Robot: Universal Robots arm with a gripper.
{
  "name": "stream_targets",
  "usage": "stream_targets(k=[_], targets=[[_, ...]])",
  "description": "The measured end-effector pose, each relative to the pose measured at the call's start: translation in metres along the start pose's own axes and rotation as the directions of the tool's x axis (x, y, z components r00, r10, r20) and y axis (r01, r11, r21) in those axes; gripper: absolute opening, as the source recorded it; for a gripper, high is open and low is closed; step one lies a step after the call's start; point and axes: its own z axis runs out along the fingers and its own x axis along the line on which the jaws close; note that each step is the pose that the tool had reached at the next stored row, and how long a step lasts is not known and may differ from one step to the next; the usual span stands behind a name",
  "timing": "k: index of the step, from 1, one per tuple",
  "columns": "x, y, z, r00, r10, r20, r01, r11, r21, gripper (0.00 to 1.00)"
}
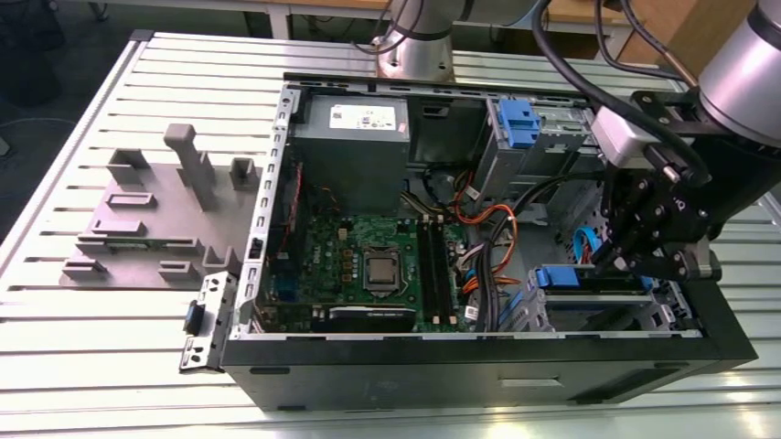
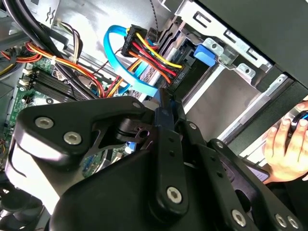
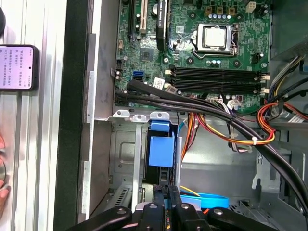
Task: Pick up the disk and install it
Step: 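Insert the second disk wire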
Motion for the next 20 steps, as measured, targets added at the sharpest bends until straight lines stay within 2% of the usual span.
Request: stream_targets(k=[7, 15, 20], targets=[[0.0006, -0.0002, 0.0006, 1.0000, 0.003, 0.0013, -0.003, 1.0000, -0.0001, 0.16], [0.0007, -0.0002, -0.0018, 1.0000, 0.006, 0.0014, -0.006, 1.0000, -0.0001, 0.16], [0.0007, -0.0002, -0.0011, 0.9995, 0.033, 0.0027, -0.033, 0.9995, -0.0011, 0.16]])
